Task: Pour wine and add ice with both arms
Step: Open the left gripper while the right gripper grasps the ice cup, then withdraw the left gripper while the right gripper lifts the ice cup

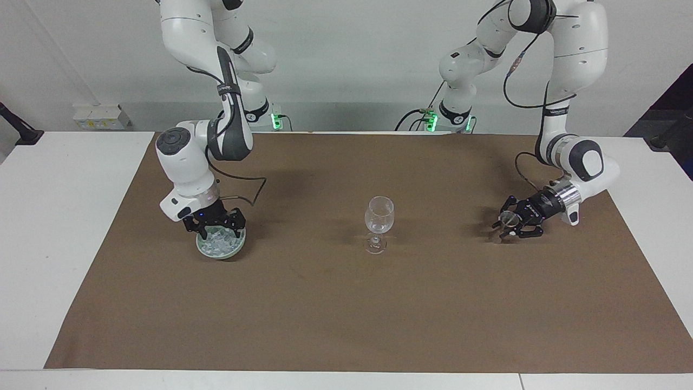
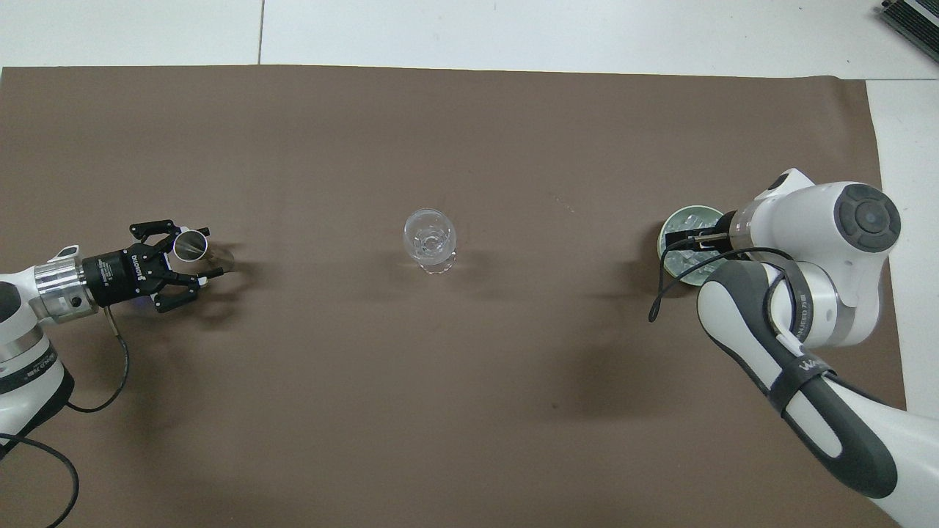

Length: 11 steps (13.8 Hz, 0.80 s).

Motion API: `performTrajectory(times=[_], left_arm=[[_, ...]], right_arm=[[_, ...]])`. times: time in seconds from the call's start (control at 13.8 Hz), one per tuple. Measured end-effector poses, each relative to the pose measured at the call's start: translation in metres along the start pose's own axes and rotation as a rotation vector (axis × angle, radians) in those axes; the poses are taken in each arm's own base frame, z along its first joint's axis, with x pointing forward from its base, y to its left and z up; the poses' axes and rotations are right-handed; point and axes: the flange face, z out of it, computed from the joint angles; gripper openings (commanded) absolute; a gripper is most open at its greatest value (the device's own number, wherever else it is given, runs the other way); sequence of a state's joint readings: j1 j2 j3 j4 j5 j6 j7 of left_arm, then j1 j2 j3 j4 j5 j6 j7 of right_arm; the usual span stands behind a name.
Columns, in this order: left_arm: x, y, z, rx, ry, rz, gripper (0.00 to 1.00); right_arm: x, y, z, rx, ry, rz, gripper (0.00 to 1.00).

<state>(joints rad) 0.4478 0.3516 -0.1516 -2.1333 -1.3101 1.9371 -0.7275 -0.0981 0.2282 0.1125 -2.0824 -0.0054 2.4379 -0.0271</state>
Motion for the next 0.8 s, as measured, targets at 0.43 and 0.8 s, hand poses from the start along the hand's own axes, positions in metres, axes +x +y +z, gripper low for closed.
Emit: performTrajectory(times=[0.43,0.8], left_arm=[[-0.001,0.004,-0.017,0.08,0.096,0.091,1.0],[-0.049,0.033,-0.059,0.184,0.272,0.304,1.0]], right_arm=[[0.001,0.0,-0.001,-0.001,0.006,-0.004,0.27],[0.002,0.002,-0.002,-0.002,0.009,-0.002,0.11]])
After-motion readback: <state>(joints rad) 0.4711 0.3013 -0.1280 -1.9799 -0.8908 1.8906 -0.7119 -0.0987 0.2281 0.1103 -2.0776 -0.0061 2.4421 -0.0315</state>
